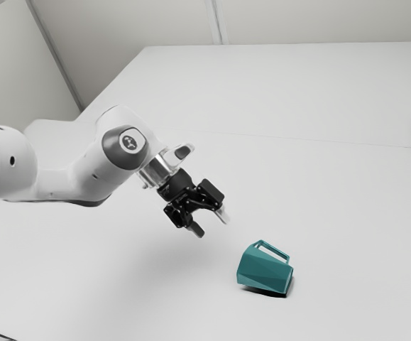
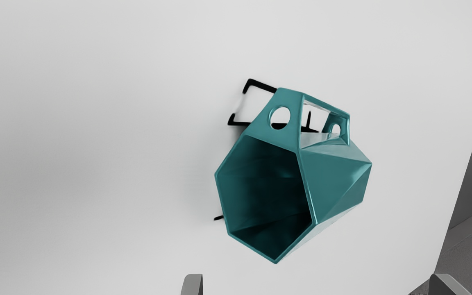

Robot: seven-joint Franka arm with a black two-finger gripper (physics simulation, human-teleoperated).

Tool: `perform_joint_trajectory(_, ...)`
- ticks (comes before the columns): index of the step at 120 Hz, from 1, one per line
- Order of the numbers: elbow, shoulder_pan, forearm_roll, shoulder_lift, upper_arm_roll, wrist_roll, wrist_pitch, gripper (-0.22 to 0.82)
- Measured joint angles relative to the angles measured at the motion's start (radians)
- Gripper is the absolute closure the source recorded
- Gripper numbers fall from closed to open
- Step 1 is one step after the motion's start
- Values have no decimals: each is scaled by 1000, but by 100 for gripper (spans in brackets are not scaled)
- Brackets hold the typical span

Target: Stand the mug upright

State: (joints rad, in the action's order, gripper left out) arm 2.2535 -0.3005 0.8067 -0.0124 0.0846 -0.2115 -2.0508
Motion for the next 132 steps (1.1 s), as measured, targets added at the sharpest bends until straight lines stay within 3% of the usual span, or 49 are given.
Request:
perform_joint_trajectory(43, 61, -132, 205, 69, -11, -244, -150, 0)
perform_joint_trajectory(74, 47, -101, 285, 137, -11, -404, -203, 0)
perform_joint_trajectory(132, 56, -123, 467, 142, -11, -614, -212, 0)
